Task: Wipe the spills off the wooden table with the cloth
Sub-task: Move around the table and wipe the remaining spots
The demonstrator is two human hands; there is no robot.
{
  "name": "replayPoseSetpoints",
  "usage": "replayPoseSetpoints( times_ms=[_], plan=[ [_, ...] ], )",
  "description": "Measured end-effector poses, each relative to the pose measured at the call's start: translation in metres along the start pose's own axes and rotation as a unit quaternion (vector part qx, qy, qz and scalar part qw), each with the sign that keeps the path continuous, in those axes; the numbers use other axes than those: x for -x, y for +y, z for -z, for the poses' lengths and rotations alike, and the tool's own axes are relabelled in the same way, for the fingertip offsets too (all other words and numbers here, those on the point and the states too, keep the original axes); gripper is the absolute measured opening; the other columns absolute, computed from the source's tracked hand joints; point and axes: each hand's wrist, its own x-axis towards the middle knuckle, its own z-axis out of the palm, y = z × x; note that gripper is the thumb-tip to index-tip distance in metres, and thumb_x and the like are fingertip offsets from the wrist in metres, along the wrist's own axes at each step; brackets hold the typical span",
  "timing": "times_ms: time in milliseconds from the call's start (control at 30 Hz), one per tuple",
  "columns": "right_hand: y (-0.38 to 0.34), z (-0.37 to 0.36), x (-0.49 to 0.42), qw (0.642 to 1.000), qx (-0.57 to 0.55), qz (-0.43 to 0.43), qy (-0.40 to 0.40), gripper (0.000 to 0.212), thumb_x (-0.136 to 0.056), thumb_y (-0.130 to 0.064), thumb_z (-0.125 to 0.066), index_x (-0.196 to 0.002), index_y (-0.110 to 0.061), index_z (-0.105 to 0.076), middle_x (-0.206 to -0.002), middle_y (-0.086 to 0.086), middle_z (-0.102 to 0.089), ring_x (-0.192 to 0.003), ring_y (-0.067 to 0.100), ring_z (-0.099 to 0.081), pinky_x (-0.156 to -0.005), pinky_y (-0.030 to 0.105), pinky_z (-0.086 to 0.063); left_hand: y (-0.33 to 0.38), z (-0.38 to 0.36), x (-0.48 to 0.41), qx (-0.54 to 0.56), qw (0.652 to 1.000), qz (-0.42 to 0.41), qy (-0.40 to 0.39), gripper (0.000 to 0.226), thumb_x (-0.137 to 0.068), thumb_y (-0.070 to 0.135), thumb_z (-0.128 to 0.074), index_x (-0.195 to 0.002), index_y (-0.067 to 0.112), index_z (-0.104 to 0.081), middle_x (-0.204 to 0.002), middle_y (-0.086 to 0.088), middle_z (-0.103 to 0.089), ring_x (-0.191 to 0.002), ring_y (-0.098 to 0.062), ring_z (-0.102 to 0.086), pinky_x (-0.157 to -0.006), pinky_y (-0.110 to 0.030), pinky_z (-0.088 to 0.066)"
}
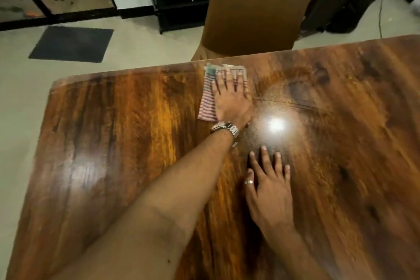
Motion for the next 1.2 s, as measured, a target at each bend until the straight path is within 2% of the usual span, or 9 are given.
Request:
replayPoseSetpoints(
  times_ms=[100,233,300,400,567,667,767,1067,1200],
  plan=[
    [0.028,0.011,-0.003,0.999,0.024,-0.008,-0.019,0.059,-0.096,-0.045,-0.019,-0.153,-0.034,-0.023,-0.164,-0.005,-0.006,-0.151,0.026,0.005,-0.121,0.05,-0.004,0.075,-0.017,-0.004,0.015,0.999,-0.033,-0.017,0.063,-0.105,0.041,-0.028,-0.164,0.021,-0.017,-0.172,-0.015,-0.009,-0.158,-0.039,-0.004,-0.128,-0.055,-0.002],
    [0.03,0.012,-0.005,0.995,0.074,0.013,-0.071,0.063,-0.097,-0.053,-0.029,-0.155,-0.034,-0.012,-0.165,-0.003,0.004,-0.149,0.031,0.019,-0.119,0.052,0.01,0.134,-0.026,-0.022,0.012,0.997,-0.058,-0.038,0.062,-0.107,0.04,-0.025,-0.165,0.02,-0.012,-0.172,-0.015,-0.003,-0.158,-0.039,0.0,-0.128,-0.056,0.0],
    [0.029,0.013,-0.005,0.994,0.082,0.015,-0.077,0.066,-0.097,-0.053,-0.029,-0.155,-0.034,-0.006,-0.165,-0.002,0.008,-0.147,0.031,0.022,-0.119,0.052,0.011,0.146,-0.025,-0.037,0.007,0.997,-0.064,-0.046,0.061,-0.108,0.041,-0.023,-0.165,0.022,-0.011,-0.172,-0.014,-0.003,-0.159,-0.038,0.0,-0.128,-0.055,0.001],
    [0.029,0.015,-0.006,0.995,0.058,0.002,-0.08,0.063,-0.098,-0.05,-0.03,-0.155,-0.034,-0.009,-0.164,-0.001,0.008,-0.147,0.032,0.022,-0.118,0.052,0.011,0.151,-0.022,-0.062,0.008,0.997,-0.066,-0.045,0.06,-0.108,0.042,-0.024,-0.164,0.024,-0.012,-0.173,-0.012,-0.005,-0.159,-0.037,-0.001,-0.128,-0.054,0.0],
    [0.028,0.008,-0.005,0.996,0.064,-0.008,-0.064,0.064,-0.095,-0.054,-0.024,-0.154,-0.038,-0.006,-0.163,-0.007,0.014,-0.148,0.028,0.023,-0.119,0.051,0.01,0.132,-0.013,-0.1,0.015,0.998,-0.053,-0.027,0.06,-0.109,0.042,-0.019,-0.165,0.023,-0.01,-0.173,-0.011,-0.006,-0.159,-0.036,-0.001,-0.129,-0.053,0.0],
    [0.031,0.006,-0.003,0.999,0.029,-0.006,-0.037,0.062,-0.093,-0.053,-0.014,-0.154,-0.039,-0.008,-0.162,-0.01,0.011,-0.149,0.024,0.018,-0.12,0.049,0.008,0.093,-0.004,-0.109,0.022,0.999,-0.028,-0.021,0.059,-0.108,0.041,-0.023,-0.164,0.023,-0.019,-0.172,-0.011,-0.013,-0.158,-0.036,-0.008,-0.129,-0.052,-0.003],
    [0.031,0.008,-0.003,0.999,0.026,-0.002,-0.036,0.061,-0.094,-0.053,-0.012,-0.153,-0.039,-0.01,-0.162,-0.011,0.008,-0.15,0.023,0.014,-0.121,0.049,0.005,0.033,0.012,-0.107,0.016,1.0,0.003,0.001,0.057,-0.107,0.042,-0.025,-0.161,0.022,-0.03,-0.169,-0.012,-0.023,-0.156,-0.036,-0.016,-0.129,-0.051,-0.008],
    [0.021,0.021,-0.004,0.996,0.029,-0.042,-0.075,0.057,-0.098,-0.048,-0.025,-0.153,-0.041,-0.012,-0.16,-0.016,0.009,-0.151,0.02,0.008,-0.122,0.047,-0.003,-0.215,0.079,-0.052,0.019,0.989,0.14,0.047,0.055,-0.109,0.04,-0.025,-0.157,0.016,-0.039,-0.167,-0.015,-0.028,-0.156,-0.036,-0.018,-0.129,-0.05,-0.009],
    [0.019,0.018,-0.004,0.995,0.052,-0.043,-0.076,0.057,-0.098,-0.042,-0.036,-0.152,-0.038,-0.018,-0.158,-0.016,0.004,-0.151,0.025,-0.001,-0.12,0.051,-0.008,-0.317,0.103,-0.017,0.005,0.978,0.196,0.071,0.053,-0.11,0.036,-0.026,-0.156,0.015,-0.038,-0.166,-0.017,-0.028,-0.156,-0.037,-0.018,-0.129,-0.05,-0.008]
  ],
)
